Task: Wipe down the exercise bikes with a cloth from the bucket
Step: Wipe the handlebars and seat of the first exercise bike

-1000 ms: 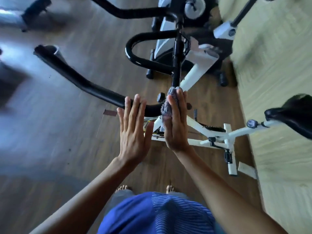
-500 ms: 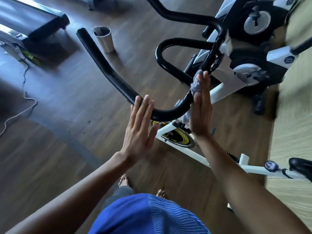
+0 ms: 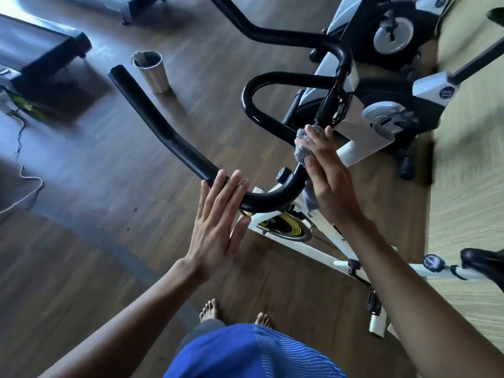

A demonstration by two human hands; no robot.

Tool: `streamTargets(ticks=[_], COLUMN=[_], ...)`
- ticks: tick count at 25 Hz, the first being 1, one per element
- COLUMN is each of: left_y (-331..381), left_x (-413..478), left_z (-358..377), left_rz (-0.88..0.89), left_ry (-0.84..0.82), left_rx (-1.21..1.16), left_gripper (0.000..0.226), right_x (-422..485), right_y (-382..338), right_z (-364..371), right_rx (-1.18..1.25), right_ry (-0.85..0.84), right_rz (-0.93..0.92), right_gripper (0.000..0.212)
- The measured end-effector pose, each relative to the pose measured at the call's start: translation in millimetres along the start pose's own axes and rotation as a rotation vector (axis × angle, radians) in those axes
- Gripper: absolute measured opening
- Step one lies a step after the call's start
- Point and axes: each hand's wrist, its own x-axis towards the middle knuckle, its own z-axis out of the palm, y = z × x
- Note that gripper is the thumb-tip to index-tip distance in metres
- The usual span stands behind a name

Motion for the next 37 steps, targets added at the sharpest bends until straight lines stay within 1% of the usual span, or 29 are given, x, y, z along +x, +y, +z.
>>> streamTargets(ticks=[2, 5, 7, 9, 11, 13, 15, 17, 18, 19, 20, 23, 26, 27, 29, 31, 34, 35, 37], left_y=[-3.3, -7.6, -9.1, -10.4, -10.2, -9.8, -10.1, -10.0, -10.1, -10.8, -11.7, -11.5, -11.6, -14.2, -23.4, -36.5, -63.9, -74.1, -90.6], left_x=[1.2, 1.3, 3.0, 4.1, 3.8, 4.5, 4.4, 3.8, 3.5, 3.1, 2.8, 2.2, 1.9, 2.2, 5.9, 13.4, 31.4, 38.7, 57.1], left_z=[-1.5, -3.1, -4.1, -5.6, -6.7, -7.6, -7.5, -6.6, -6.3, -6.2, -5.9, -5.0, -5.7, -7.3, -14.0, -22.6, -36.7, -41.2, -51.2], left_rz=[0.012, 0.041, 0.05, 0.038, 0.035, 0.034, 0.03, 0.024, 0.017, 0.011, 0.005, -0.002, -0.013, -0.046, -0.181, -0.367, -0.592, -0.647, -0.746], left_ry=[-0.013, -0.018, -0.021, -0.027, -0.028, -0.025, -0.025, -0.026, -0.026, -0.021, -0.012, 0.003, 0.01, 0.028, 0.111, 0.208, 0.327, 0.369, 0.463], left_rx=[-0.013, -0.022, -0.024, -0.029, -0.036, -0.038, -0.036, -0.032, -0.034, -0.037, -0.038, -0.044, -0.049, -0.053, -0.057, -0.061, -0.135, -0.196, -0.387], left_gripper=[0.05, 0.05, 0.049, 0.048, 0.047, 0.047, 0.046, 0.047, 0.047, 0.047, 0.047, 0.047, 0.047, 0.048, 0.048, 0.049, 0.05, 0.051, 0.053], right_x=[1.9, 1.9, 12.3, 17.1, 12.3, 2.2, -9.7, -20.2, -24.1, -26.4, -27.4, -30.4, -30.2, -28.9, -29.7, -25.9, -16.6, -15.1, -19.1], right_y=[-3.1, -5.7, -2.3, -2.9, -11.9, -28.7, -42.3, -38.4, -31.5, -24.3, -21.3, -26.0, -30.0, -29.7, -28.0, -27.5, -38.0, -43.0, -51.0], right_z=[-0.5, -4.6, -8.8, -7.4, -10.3, -19.1, -26.5, -24.3, -20.7, -16.7, -12.7, -2.8, -6.5, -7.2, -7.7, -12.6, -19.6, -19.7, -11.8], right_rx=[-0.022, -0.072, -0.114, -0.127, -0.058, 0.041, 0.026, -0.172, -0.263, -0.305, -0.296, -0.219, -0.303, -0.318, -0.303, -0.235, -0.096, -0.109, -0.3], right_ry=[-0.028, -0.094, -0.095, -0.06, 0.003, -0.001, -0.114, -0.253, -0.296, -0.312, -0.305, -0.223, -0.249, -0.266, -0.296, -0.301, -0.294, -0.323, -0.393], right_rz=[0.024, -0.003, 0.025, 0.047, 0.076, 0.088, -0.009, -0.167, -0.217, -0.231, -0.221, -0.216, -0.282, -0.284, -0.294, -0.328, -0.302, -0.325, -0.435], right_gripper=[0.036, 0.036, 0.036, 0.036, 0.036, 0.036, 0.036, 0.038, 0.041, 0.043, 0.044, 0.042, 0.042, 0.044, 0.044, 0.042, 0.041, 0.041, 0.043])
